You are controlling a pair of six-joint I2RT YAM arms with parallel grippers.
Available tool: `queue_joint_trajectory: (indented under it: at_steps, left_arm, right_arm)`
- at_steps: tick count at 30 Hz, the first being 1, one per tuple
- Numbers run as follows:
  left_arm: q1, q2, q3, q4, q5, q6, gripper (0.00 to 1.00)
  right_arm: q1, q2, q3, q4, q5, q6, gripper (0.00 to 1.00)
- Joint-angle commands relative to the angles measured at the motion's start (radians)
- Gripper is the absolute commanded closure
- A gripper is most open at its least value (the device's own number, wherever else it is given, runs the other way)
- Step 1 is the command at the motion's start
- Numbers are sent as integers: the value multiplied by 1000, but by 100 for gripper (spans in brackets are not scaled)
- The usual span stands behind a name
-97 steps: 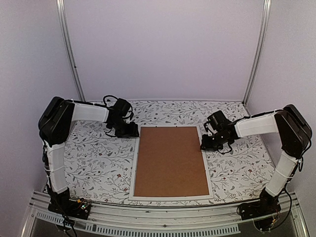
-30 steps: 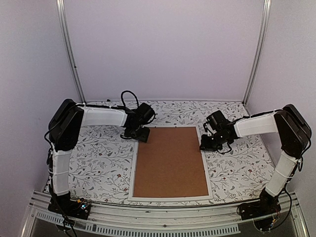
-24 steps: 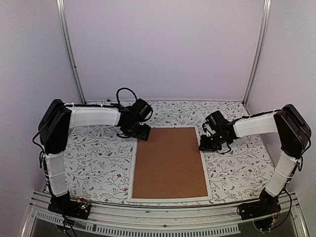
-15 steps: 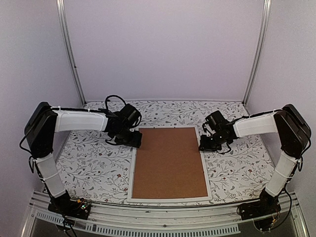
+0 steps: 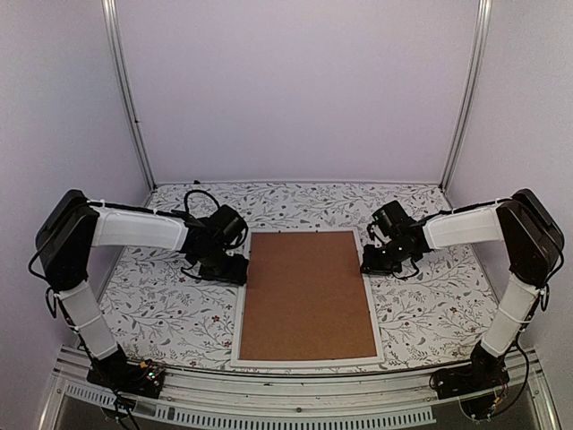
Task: Put the photo into the frame
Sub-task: Press the fastener onto the backboard.
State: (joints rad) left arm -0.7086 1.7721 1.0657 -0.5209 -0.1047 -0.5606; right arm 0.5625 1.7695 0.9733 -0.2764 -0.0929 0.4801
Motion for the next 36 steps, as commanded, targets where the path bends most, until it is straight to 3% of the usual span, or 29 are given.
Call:
queue_joint_trajectory:
  at_steps: [1, 36]
  left_arm:
    - [9, -52, -20, 24, 5, -20, 34]
    - [13, 74, 9, 48, 2, -17, 34]
  right_arm:
    - [14, 8, -10, 6, -46, 3, 89]
    - [15, -9, -15, 2, -47, 2, 89]
